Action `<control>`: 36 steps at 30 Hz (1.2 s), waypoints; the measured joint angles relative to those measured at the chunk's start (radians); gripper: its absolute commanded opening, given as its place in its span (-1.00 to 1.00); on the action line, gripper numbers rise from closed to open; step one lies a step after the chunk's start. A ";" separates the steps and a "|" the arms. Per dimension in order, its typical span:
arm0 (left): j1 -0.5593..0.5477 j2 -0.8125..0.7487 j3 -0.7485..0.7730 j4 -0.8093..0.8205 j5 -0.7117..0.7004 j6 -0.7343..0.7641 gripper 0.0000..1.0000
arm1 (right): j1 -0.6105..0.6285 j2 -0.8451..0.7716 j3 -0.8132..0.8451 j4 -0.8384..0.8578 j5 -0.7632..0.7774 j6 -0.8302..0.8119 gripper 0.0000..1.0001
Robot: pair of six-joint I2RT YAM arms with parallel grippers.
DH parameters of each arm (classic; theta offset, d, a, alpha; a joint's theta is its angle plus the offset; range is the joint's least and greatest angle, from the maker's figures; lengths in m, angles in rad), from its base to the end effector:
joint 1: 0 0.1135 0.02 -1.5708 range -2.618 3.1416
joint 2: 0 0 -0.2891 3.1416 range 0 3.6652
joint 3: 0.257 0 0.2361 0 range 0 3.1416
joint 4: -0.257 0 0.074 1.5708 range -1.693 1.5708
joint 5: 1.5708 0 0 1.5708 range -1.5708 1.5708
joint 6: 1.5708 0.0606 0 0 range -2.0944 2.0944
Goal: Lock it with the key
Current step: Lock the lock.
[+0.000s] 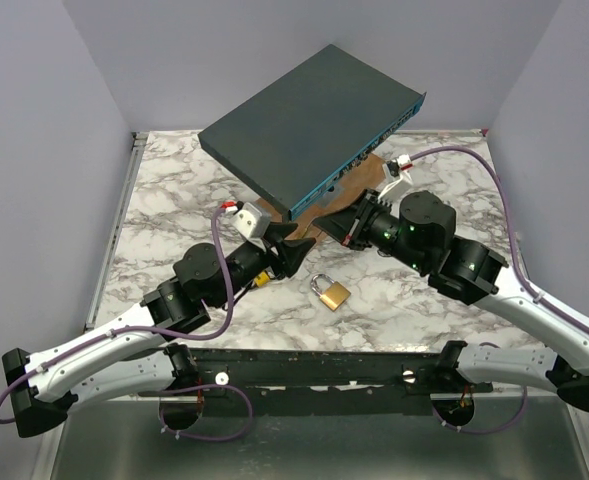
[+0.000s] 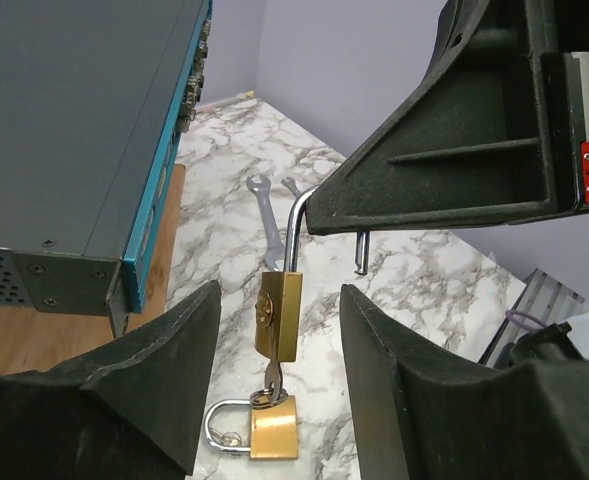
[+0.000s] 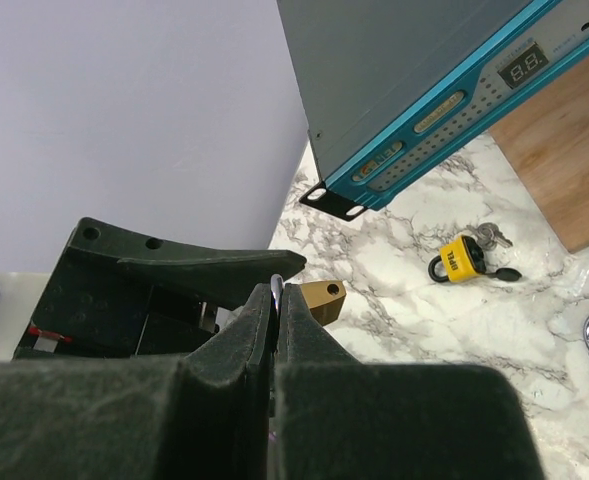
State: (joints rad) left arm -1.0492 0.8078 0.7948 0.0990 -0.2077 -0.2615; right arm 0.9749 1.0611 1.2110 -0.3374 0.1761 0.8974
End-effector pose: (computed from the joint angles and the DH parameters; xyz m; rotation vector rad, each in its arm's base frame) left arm 0.1016 -0.1517 0.3909 0.4305 1.4929 -0.8979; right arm 0.1362 0.1820 0.4344 0.0657 1.9171 1.1757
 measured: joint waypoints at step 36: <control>0.000 0.024 0.000 0.034 0.026 -0.025 -0.38 | 0.000 -0.042 0.013 -0.008 0.000 0.000 -0.99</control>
State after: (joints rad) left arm -1.0496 0.8322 0.7948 0.1333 -0.1822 -0.2863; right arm 0.9749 1.0187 1.2240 -0.3458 0.1757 0.8974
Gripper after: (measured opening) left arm 0.363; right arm 0.027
